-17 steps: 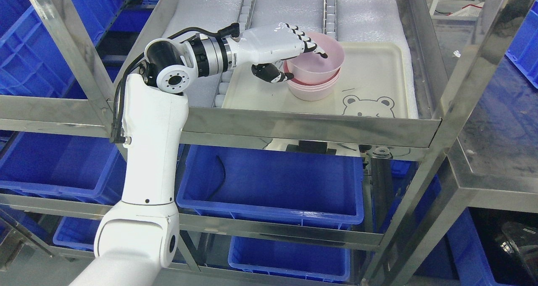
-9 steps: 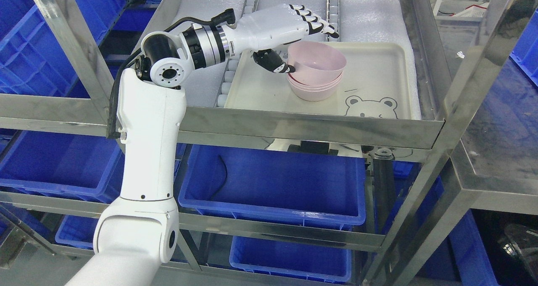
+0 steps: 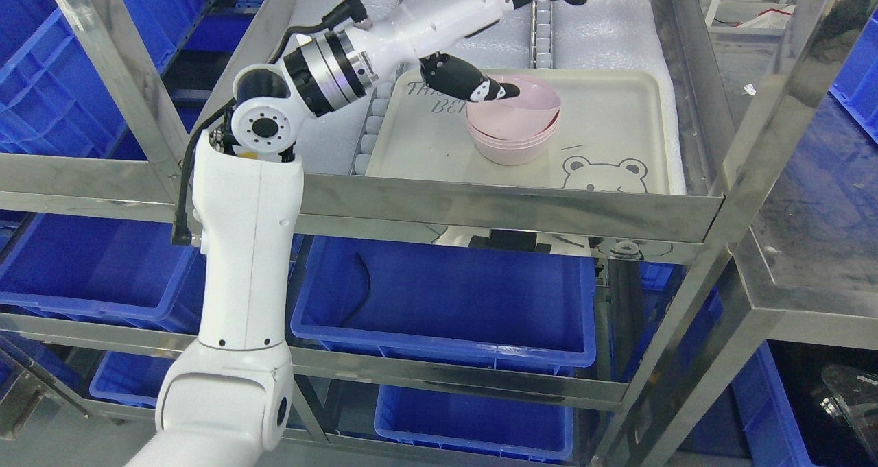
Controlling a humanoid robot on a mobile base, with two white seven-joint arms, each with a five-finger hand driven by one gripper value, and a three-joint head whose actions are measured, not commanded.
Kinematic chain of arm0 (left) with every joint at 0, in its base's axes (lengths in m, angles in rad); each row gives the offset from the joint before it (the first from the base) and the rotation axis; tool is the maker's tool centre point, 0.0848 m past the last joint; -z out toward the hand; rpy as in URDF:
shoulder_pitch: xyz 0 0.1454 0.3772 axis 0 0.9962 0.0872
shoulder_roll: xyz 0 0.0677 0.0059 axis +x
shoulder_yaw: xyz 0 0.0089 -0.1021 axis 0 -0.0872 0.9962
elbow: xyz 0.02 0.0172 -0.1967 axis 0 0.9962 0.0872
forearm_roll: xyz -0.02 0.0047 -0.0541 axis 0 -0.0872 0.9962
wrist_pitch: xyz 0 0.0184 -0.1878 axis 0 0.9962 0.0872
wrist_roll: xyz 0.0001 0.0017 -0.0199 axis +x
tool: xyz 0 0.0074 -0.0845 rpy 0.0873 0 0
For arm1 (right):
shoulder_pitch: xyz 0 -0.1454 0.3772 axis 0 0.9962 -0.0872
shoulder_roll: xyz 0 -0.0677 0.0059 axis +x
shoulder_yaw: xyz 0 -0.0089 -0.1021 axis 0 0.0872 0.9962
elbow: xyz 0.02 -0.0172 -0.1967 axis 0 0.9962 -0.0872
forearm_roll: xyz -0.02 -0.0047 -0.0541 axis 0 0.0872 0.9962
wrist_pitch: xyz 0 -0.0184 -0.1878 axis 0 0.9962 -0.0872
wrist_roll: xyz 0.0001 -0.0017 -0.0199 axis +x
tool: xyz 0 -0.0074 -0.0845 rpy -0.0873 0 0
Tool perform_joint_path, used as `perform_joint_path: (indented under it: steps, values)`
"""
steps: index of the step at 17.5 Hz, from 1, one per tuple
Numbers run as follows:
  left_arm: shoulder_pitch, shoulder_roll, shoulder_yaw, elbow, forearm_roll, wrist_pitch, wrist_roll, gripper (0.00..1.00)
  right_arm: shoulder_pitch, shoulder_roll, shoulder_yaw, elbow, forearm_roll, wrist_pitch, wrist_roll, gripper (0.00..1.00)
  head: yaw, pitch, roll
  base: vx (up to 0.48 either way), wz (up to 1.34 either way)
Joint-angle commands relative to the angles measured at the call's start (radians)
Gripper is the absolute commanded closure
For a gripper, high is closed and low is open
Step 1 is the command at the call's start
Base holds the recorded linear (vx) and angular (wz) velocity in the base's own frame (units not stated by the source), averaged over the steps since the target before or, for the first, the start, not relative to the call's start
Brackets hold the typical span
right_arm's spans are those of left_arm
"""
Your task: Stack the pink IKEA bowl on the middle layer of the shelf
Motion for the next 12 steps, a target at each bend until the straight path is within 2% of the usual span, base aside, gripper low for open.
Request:
perform_joint_path:
  steps: [1,5,12]
  values:
    - [0.248,0.017,-0.246,-0.148,0.063,-0.085,0.097,0.18,0.005,-0.017,0.000,-0.017,0.000,-0.001,-0.001,0.00,0.0000,0.000,0.000,0.000,0.00]
    - [0.383,0.017,-0.285,-0.148,0.063,-0.174,0.097,0.18,0.005,-0.017,0.000,-0.017,0.000,-0.001,-0.001,0.00,0.0000,0.000,0.000,0.000,0.00]
    - [0.619,0.017,-0.249,-0.148,0.063,-0.179,0.099,0.18,0.005,-0.017,0.000,-0.017,0.000,-0.001,-0.001,0.00,0.0000,0.000,0.000,-0.034,-0.12]
